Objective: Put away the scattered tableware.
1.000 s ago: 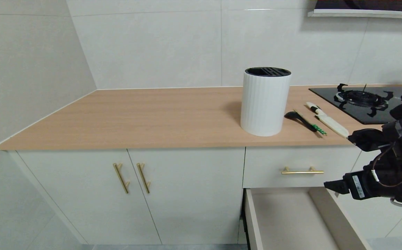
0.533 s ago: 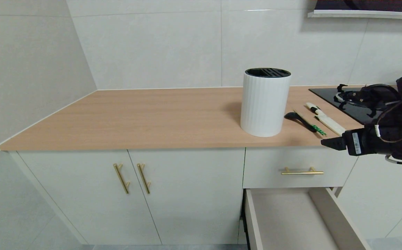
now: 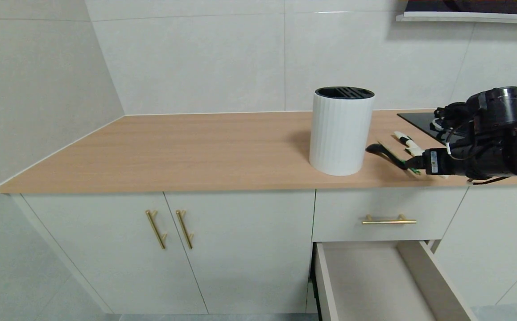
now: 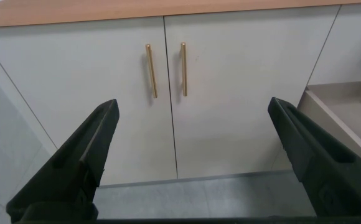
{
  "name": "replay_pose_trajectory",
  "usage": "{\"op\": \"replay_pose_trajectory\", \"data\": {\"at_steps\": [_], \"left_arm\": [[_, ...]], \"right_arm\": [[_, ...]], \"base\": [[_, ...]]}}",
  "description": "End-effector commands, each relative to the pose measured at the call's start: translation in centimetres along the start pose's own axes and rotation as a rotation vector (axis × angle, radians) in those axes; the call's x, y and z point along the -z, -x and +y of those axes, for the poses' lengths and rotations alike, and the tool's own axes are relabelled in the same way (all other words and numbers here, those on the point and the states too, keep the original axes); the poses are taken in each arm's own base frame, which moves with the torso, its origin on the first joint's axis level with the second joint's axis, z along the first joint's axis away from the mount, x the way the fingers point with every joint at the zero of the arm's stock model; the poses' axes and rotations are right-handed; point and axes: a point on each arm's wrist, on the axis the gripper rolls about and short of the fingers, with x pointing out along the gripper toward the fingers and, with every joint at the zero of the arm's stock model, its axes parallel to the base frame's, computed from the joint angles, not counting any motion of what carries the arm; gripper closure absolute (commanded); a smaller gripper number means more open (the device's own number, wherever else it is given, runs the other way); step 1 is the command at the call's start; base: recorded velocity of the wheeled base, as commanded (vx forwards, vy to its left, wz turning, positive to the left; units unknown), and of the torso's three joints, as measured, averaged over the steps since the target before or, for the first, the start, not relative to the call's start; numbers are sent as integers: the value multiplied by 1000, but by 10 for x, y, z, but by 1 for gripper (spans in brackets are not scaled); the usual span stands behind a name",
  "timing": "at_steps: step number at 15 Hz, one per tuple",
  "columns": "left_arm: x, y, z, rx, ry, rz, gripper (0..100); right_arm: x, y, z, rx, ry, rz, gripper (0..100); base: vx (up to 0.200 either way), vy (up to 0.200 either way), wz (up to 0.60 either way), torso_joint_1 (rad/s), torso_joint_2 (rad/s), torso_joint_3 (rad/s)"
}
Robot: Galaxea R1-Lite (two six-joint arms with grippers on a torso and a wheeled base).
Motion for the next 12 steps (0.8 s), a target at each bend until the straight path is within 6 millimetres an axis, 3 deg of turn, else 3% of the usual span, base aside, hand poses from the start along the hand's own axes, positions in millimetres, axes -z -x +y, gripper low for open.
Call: {"op": "replay_pose_trajectory", "data": {"at_steps": [1,6,12], "left_arm": [[0,0,0,0,0,2,0],[0,0,0,0,0,2,0],[0,0,0,0,0,2,0]], "right_arm": [[10,-26,-5,14,-3,52,0],[13,-32,2,-7,3,51,0],[18,-47,12,-29,-12,-82,0]], "base": [[0,0,0,0,0,0],[0,0,0,0,0,0],[0,0,0,0,0,0]]}}
